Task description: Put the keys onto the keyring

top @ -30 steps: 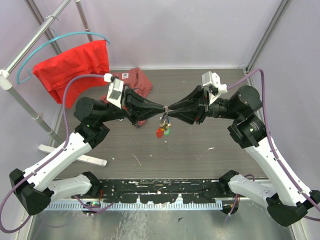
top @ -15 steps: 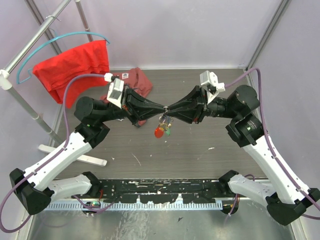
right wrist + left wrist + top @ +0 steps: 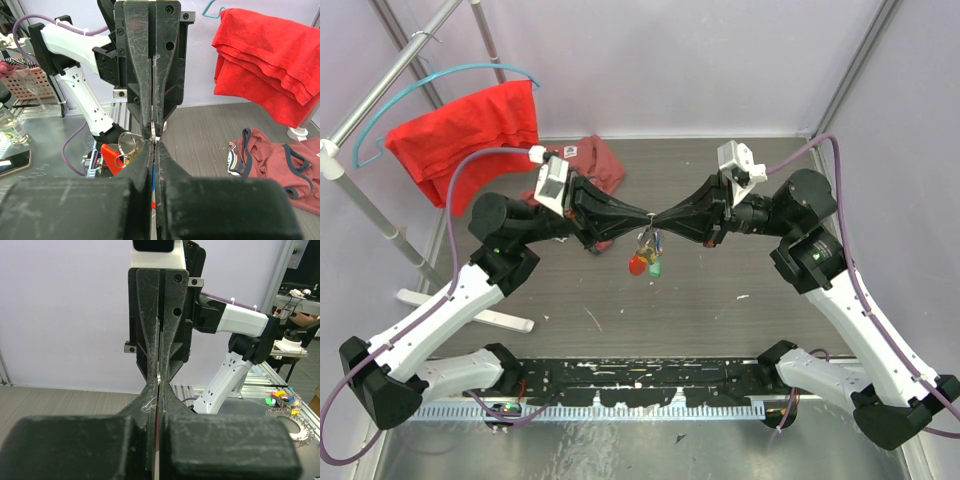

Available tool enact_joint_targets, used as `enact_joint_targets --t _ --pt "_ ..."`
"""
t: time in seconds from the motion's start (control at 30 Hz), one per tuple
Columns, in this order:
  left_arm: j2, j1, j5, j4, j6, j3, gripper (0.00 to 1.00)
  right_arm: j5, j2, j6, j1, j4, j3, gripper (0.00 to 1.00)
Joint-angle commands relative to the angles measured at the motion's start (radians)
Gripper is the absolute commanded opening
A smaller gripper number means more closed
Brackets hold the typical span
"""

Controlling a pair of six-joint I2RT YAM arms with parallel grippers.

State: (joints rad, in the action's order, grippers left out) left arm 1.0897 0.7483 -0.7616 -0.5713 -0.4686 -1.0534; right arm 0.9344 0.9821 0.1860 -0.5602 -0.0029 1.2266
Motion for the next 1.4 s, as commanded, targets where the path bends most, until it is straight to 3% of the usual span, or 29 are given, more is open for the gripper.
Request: enact_joint_targets --t 0.0,0.1,0.27,0.37,0.47,0.6,0.7,1.03,1.37 --pt "-0.005 -0.001 -0.008 -0.012 0.009 -0.054 0.12 -0.034 0.006 -0.061 -0.004 -0.08 0.059 0.01" --pt "-0.009 -0.002 -0.034 0.093 0.064 -0.09 0.27 -0.047 0.026 -0.174 -0.004 -0.268 0.138 0.01" --pt "-0.02 -0.002 -0.075 0.458 0.29 -0.181 0.44 -0.135 0.072 -0.337 -0.005 -0.605 0.264 0.01" --pt "-0.01 -0.002 -0.07 0.685 0.433 -0.245 0.47 -0.208 0.113 -0.398 -0.021 -0.763 0.347 0.01" --pt "0.007 -0.002 -0.054 0.838 0.538 -0.293 0.47 -0.354 0.151 -0.427 -0.118 -0.878 0.415 0.01" --pt "0.009 -0.001 -0.031 0.895 0.594 -0.294 0.47 -0.549 0.211 -0.429 -0.273 -0.949 0.483 0.01" --pt "0.01 -0.001 -0.036 0.911 0.613 -0.286 0.45 -0.594 0.237 -0.426 -0.315 -0.96 0.517 0.01" --pt "0.022 0.0 -0.059 1.025 0.69 -0.314 0.41 -0.617 0.263 -0.436 -0.335 -0.976 0.571 0.01" --pt "0.032 0.0 -0.055 1.009 0.69 -0.317 0.38 -0.623 0.335 -0.481 -0.367 -1.072 0.659 0.01"
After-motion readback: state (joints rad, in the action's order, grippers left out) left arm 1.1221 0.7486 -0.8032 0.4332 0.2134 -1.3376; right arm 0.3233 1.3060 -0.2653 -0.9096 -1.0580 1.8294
